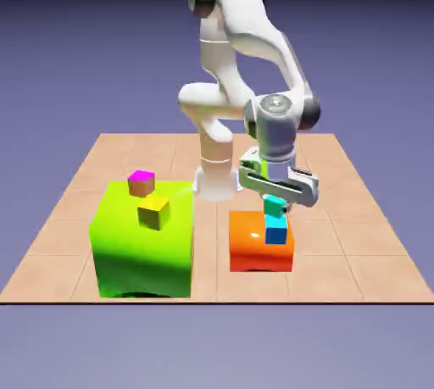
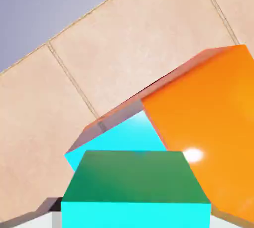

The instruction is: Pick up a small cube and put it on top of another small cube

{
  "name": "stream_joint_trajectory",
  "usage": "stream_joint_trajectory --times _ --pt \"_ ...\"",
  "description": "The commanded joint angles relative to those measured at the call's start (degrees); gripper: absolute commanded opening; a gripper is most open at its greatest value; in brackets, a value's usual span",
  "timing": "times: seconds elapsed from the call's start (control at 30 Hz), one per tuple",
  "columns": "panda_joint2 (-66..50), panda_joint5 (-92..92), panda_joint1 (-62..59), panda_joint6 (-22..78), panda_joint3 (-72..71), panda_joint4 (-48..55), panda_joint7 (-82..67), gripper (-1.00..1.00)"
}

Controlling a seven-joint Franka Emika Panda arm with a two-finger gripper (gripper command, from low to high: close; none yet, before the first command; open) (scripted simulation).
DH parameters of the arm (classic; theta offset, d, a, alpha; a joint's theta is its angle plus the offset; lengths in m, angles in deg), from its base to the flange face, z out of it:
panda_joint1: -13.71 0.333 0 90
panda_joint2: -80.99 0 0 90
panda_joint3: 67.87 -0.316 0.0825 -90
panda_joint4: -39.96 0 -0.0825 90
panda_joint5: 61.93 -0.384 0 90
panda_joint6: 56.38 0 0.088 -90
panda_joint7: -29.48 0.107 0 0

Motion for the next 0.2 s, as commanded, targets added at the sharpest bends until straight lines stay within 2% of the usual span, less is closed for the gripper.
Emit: stream_joint_trajectory --times 0.0,0.17 --pt "0.00 0.00 -0.18 0.00 0.00 0.00 0.00 1.00" --pt "7.89 -3.16 -1.34 11.64 0.37 4.35 -2.46 1.00"
